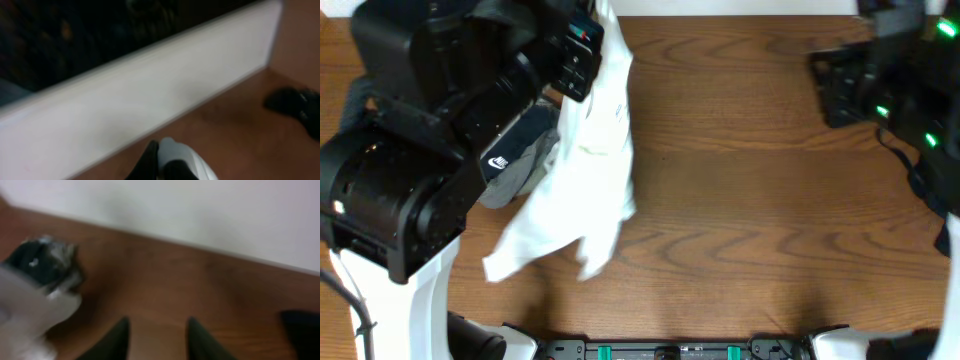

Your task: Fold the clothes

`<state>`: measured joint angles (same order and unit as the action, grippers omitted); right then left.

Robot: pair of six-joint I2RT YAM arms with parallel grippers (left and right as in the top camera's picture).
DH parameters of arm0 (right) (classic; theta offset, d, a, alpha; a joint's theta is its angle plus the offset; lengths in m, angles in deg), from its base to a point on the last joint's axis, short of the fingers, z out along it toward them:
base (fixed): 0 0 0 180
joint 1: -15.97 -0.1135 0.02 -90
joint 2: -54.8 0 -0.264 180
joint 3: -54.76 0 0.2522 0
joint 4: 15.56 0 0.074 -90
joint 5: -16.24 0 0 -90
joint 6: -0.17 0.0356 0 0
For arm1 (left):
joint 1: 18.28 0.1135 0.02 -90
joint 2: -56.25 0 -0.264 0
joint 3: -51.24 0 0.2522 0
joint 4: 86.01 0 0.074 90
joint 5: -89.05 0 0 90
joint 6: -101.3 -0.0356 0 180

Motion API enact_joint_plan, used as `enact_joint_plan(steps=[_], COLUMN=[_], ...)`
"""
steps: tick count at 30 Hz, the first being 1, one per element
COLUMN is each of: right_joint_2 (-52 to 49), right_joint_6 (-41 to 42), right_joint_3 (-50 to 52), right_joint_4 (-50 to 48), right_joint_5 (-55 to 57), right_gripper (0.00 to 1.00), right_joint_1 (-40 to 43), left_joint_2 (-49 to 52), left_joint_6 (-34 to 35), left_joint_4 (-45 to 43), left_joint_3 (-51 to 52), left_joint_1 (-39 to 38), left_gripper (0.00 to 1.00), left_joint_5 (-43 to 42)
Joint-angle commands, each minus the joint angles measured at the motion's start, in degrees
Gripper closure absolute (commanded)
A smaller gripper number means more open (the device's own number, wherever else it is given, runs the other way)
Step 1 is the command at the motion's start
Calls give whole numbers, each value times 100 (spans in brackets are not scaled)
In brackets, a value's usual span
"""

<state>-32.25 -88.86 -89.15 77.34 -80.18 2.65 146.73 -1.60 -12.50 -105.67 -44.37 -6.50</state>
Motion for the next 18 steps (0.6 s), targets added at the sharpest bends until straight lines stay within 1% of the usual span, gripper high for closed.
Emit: enact_joint_plan(steps=[1, 4, 6, 9, 13, 18], right_joint_2=[-96, -216, -247, -275, -404, -597], right_joint_6=[-271, -330, -420, -643, -1067, -1613], right_joint_3=[-28, -28, -28, -20, 85, 560], right_joint_4=[46, 44, 70, 149, 208, 186], right_joint_5=[-1241, -1574, -1567, -1550, -1305, -1449], right_gripper=[56, 55, 53, 51, 51, 51], right_joint_1=[125, 87, -33, -343, -761, -1222], left_joint_2=[-258, -260, -262, -260, -260, -260], left_joint_6=[-184, -275, -286, -417, -511, -625], left_joint_4=[-382, -717, -896, -1137, -1421, -1663], left_joint_3=[-142, -142, -142, -142, -142, -142], left_joint_1=[-13, -13, -13, -13, -13, -13], left_gripper=[94, 94, 94, 94, 94, 94], left_joint_5=[295, 472, 636, 669, 671, 970])
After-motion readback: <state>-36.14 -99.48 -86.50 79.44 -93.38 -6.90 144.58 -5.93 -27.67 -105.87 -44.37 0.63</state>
